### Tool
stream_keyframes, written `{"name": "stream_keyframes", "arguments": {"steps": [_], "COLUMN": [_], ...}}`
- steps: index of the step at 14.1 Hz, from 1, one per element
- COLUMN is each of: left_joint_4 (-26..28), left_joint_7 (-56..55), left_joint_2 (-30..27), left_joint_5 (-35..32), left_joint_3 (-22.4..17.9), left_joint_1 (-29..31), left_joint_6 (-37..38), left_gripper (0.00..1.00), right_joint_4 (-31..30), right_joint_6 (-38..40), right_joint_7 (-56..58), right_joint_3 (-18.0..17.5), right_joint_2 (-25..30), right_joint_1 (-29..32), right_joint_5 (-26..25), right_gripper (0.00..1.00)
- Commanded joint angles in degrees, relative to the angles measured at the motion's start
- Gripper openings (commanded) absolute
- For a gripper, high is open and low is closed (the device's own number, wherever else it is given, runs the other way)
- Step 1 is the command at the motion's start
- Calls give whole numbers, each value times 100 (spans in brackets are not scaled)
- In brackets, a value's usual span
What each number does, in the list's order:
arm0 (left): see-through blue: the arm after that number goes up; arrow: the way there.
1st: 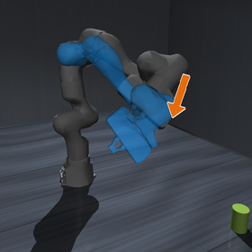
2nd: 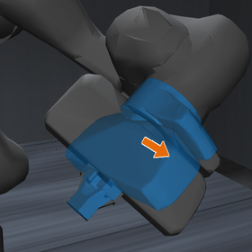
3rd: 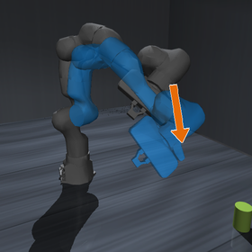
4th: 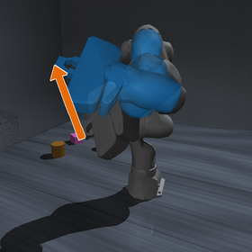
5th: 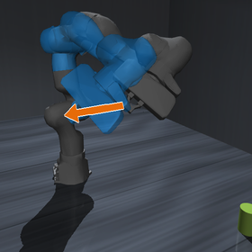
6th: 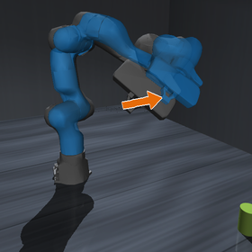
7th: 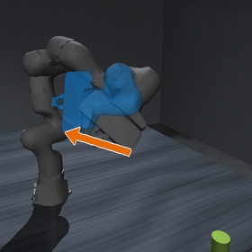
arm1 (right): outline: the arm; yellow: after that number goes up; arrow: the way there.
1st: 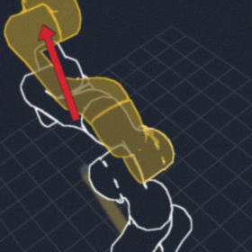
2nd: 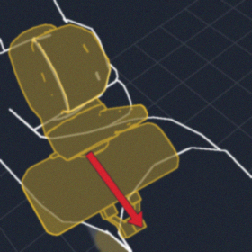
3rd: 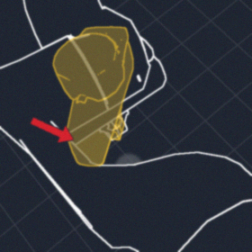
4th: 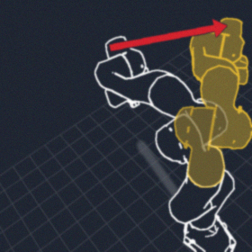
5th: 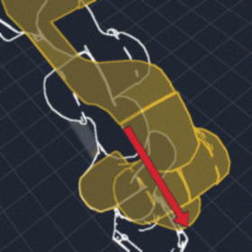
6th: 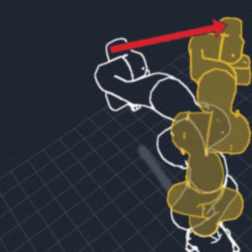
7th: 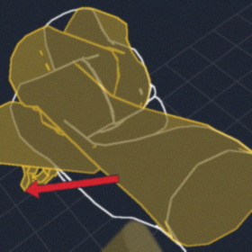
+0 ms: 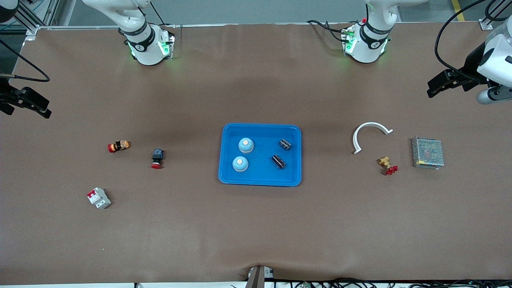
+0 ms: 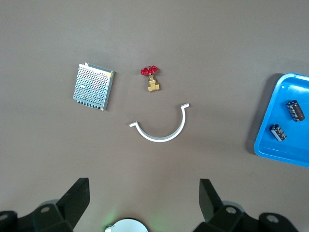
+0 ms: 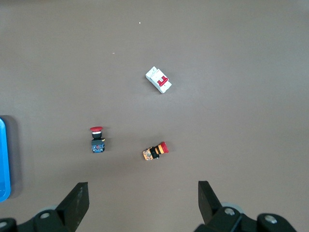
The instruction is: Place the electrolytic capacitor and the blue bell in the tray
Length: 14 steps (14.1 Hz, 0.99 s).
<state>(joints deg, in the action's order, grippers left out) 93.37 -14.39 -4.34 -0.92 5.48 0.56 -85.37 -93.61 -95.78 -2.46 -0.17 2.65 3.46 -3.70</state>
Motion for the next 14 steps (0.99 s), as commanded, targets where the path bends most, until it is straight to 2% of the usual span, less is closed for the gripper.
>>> {"name": "stream_keyframes", "arguments": {"steps": [1,3,14], "left_joint_4": [-74,-74,-241], "left_joint_7": [59,85,235], "left_joint_2": [12,12,-23], "left_joint_5": [-84,-84,-75], "left_joint_3": [23,23,-21], "left_joint_1": [23,23,41], "left_joint_6": [117,179,188], "left_gripper": [100,100,100], "right_joint_4": [133,133,238], "right_joint_6": [86,86,95], "right_joint_7": [0,9,9], "right_joint_3": [-27,104,114], "right_joint_2": [-54,-54,-89], "right_joint_1": [119,111,137], "right_joint_5": [36,264,440], "right_gripper": [100,100,100]}}
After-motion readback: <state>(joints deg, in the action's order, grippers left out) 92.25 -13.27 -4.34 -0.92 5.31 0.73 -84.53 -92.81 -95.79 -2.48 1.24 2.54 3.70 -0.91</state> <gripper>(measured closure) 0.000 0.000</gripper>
